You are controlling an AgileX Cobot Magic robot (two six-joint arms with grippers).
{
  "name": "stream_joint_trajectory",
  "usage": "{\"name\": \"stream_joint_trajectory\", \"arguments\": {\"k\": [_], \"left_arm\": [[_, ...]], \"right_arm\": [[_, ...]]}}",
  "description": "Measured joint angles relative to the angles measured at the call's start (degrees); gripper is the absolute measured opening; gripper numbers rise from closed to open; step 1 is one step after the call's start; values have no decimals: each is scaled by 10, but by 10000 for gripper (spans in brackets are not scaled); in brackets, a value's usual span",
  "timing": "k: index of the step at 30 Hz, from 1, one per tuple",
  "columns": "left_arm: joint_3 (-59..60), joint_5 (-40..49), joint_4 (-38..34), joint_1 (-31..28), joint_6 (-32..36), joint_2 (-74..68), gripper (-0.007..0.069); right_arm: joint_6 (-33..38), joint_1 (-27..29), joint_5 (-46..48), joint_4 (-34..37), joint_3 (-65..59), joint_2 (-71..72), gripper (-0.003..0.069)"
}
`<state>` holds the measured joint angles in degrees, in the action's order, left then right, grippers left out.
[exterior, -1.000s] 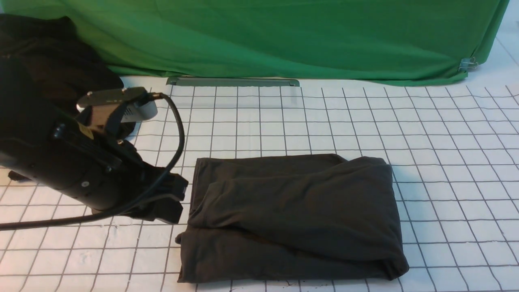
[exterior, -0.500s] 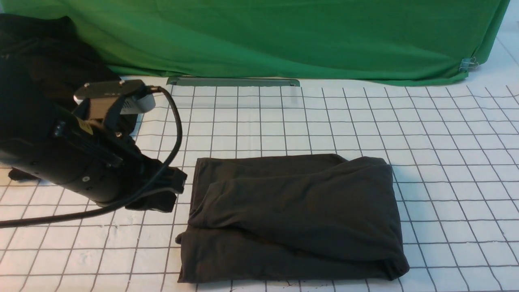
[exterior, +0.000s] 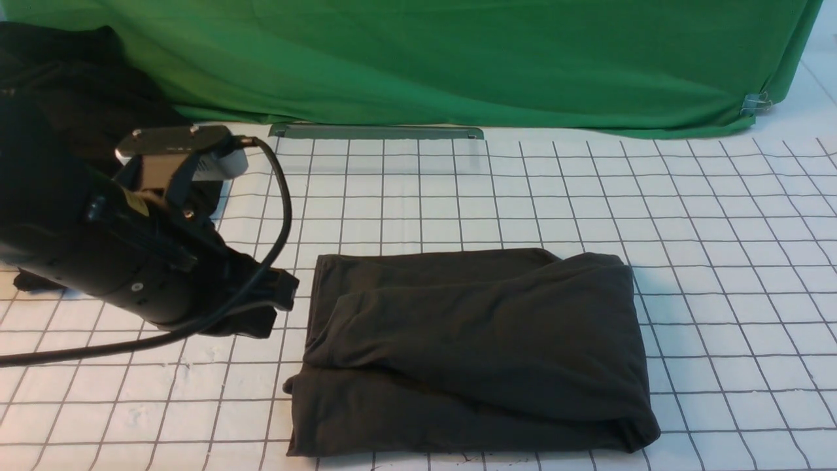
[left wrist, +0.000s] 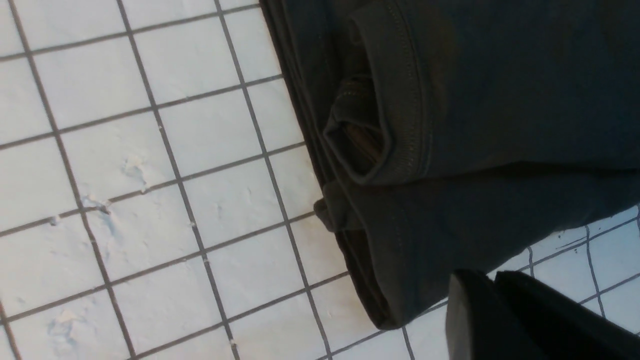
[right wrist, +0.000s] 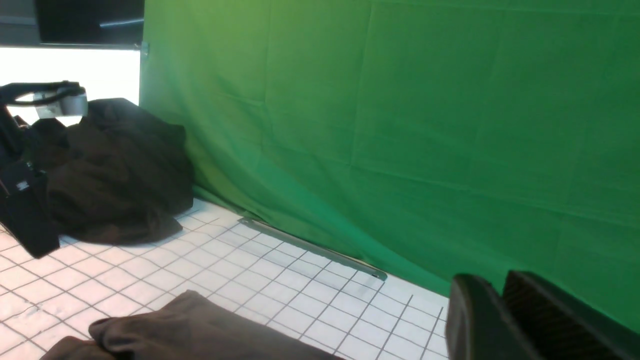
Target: Fold a long-sleeved shirt over a white checkered tablecloth.
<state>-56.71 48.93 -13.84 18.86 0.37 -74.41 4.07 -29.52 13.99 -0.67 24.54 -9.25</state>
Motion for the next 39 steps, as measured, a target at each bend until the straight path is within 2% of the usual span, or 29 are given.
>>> {"name": "stream_joint_trajectory", "arguments": {"k": [4,7,8,14,17,21,26,33,39], "left_arm": [[0,-8,2,0,0,0,0],[0,-20,2,0,0,0,0],[0,-30,2,0,0,0,0],[0,-32,2,0,0,0,0],[0,-34,8,0,0,0,0],[0,-36,15,0,0,1,0],[0,-28,17,0,-1,25,0],[0,17,24,0,-1,115,0],[15,64,35,0,-1,240,0]], "right_arm": [[0,32,-13,0,-35,0,92],[0,82,-15,0,-67,5,96],[0,125,-15,0,-97,18,100],[0,251,-15,0,-203,70,113],[0,282,-8,-2,-242,88,120],[0,291,-6,-20,-249,91,125],[0,276,-8,-36,-249,91,143],[0,220,-8,-38,-249,91,163],[0,211,-8,-38,-249,91,176]]}}
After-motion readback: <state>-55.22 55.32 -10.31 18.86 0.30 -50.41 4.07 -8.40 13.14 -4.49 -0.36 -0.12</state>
